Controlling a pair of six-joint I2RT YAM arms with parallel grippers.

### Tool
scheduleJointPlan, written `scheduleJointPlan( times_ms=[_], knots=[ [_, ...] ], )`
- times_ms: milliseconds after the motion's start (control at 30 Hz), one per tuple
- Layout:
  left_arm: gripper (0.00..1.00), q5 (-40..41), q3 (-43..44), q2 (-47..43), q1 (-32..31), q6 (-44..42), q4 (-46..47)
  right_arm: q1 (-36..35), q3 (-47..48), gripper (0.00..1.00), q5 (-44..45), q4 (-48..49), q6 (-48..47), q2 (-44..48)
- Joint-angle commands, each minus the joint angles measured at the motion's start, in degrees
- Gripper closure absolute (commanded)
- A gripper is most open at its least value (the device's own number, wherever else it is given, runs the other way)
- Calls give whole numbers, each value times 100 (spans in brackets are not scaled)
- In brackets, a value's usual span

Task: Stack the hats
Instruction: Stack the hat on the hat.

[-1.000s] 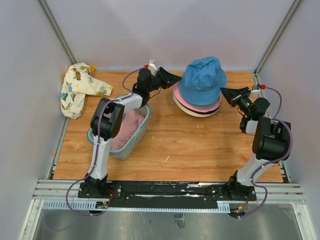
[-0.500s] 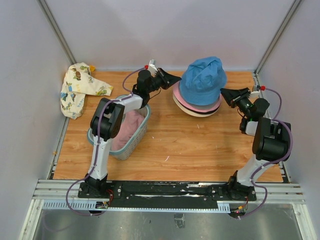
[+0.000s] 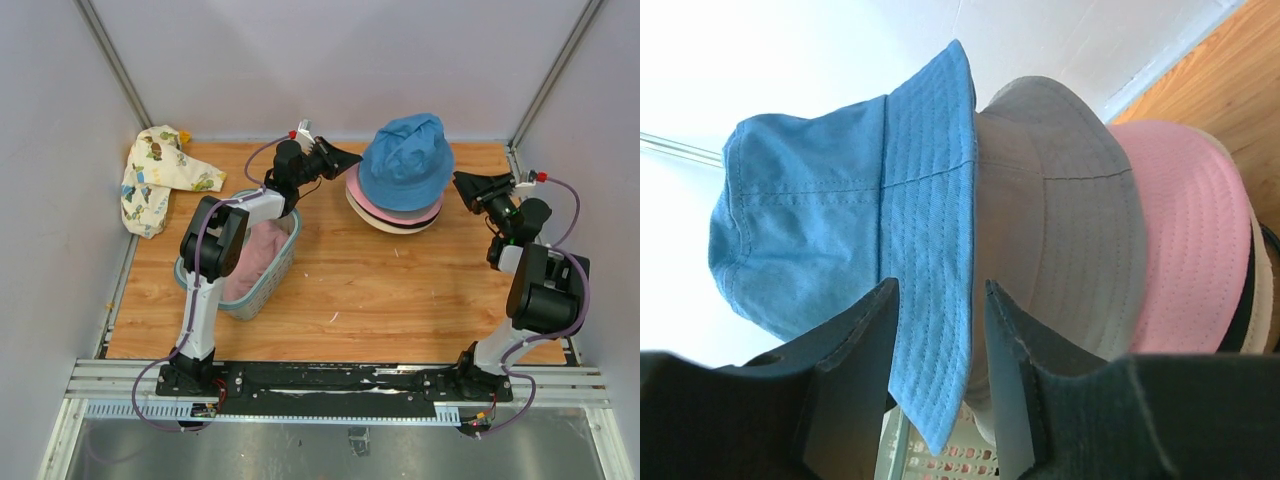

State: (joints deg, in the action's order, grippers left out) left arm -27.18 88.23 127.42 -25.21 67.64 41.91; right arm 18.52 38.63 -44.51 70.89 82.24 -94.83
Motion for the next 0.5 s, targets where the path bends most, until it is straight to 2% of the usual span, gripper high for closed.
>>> scheduleJointPlan(
  times_ms=[0,167,467],
  knots=[
    [99,-124,-100,-33,-28,-191,120,80,325,59,57,156,43,-135],
    [99,-171,-52,1,-28,-268,42,15,695,59,70,522,352,-506],
    [99,-224,-51,-24,-32,-359,-25,-213,1234,59,83,36,134,-754]
  ],
)
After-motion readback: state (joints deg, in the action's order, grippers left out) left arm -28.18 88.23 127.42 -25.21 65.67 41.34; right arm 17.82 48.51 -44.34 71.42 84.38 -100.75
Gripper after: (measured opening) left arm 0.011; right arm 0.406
